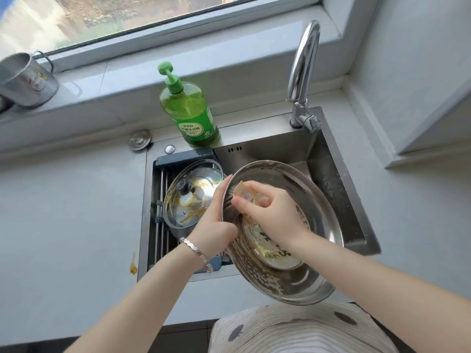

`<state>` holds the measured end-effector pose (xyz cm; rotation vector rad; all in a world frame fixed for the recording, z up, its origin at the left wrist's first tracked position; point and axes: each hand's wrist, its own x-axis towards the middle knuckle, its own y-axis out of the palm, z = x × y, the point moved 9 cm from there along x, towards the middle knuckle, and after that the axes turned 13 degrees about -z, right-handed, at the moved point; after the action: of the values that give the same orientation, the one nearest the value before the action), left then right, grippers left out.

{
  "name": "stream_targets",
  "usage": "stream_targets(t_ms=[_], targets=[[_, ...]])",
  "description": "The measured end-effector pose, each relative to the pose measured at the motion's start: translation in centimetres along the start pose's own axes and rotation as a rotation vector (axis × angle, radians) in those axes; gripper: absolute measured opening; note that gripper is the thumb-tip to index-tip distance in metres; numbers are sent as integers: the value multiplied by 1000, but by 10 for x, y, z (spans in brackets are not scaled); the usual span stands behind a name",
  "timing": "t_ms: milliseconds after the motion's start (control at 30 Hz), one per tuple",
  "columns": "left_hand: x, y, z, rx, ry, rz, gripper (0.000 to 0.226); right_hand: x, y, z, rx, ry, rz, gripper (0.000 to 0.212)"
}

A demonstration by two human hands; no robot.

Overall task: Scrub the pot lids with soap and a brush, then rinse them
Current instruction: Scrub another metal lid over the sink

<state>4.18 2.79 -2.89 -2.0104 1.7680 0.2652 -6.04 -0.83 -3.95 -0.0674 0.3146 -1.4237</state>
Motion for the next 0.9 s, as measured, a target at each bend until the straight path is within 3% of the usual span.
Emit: stream_targets(t_ms=[133, 233, 300, 500, 667, 800, 900], targets=[[-8, 2, 0, -61, -29, 12, 88, 33, -37, -24, -57, 80, -229, 35], [-9, 3, 2, -64, -13, -6, 90, 14, -18, -11, -16, 25, -123, 33], [-10, 1, 1, -84, -17, -28, 92, 0, -3, -4, -7, 6, -26, 43], [-15, -8, -6, -146, 22, -56, 85, 41, -65, -42, -133, 114, -348, 38], [-15, 3, -8, -127, 28, -33, 93, 37, -39, -27, -95, 45, -285, 44], [-14, -12, -9, -131, 49, -100, 95, 42, -72, -41, -214, 57, -382, 23], [-13, -8, -8, -78, 70, -71, 97, 39, -69, -49, -257, 71, -364, 31]])
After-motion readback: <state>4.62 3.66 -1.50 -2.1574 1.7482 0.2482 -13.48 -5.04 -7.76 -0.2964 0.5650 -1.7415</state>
